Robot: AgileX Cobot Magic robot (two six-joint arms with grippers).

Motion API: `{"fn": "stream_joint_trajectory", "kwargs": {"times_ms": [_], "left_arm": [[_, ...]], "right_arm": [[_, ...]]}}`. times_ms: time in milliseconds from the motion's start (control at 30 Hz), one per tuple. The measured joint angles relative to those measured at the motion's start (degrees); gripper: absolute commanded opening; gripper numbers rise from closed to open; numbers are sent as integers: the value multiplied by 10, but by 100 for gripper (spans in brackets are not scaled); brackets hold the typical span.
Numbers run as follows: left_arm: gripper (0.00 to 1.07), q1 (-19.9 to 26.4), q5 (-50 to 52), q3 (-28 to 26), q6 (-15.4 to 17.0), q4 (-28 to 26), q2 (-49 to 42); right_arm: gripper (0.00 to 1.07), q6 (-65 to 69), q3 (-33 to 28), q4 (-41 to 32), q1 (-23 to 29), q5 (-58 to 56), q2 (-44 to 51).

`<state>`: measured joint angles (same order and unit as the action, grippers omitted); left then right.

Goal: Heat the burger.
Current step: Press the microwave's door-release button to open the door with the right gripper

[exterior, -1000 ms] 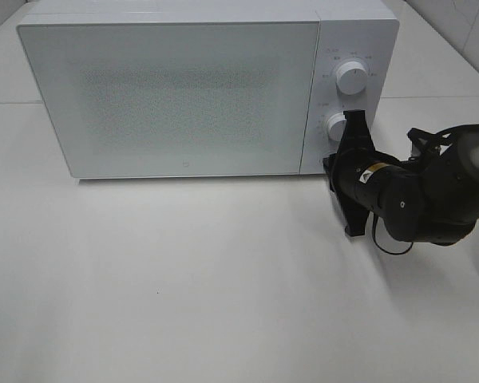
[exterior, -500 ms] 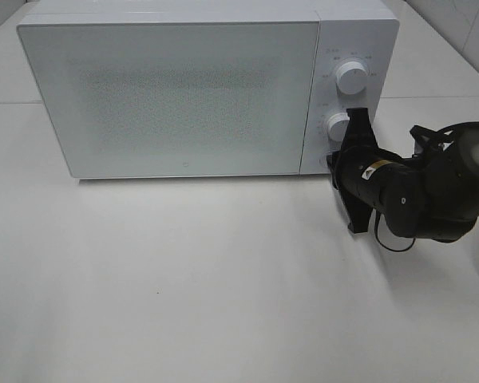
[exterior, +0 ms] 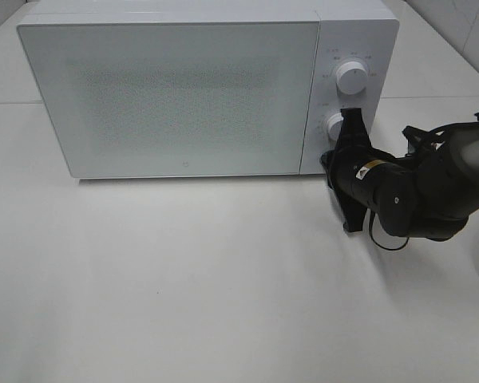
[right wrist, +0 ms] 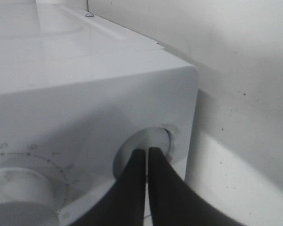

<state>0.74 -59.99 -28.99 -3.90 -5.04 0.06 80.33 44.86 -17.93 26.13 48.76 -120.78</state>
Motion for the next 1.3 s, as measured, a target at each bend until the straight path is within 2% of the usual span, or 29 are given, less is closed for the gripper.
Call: {"fn": "stream_joint_trajectory", "kwargs": {"times_ms": [700, 1300], "left_arm": [[105, 0, 0, 0, 0, 0, 0], [105, 0, 0, 0, 0, 0, 0]], "right_arm": [[0, -10, 2, -1, 1, 15, -9], [0, -14, 10, -32, 6, 25, -12]]}}
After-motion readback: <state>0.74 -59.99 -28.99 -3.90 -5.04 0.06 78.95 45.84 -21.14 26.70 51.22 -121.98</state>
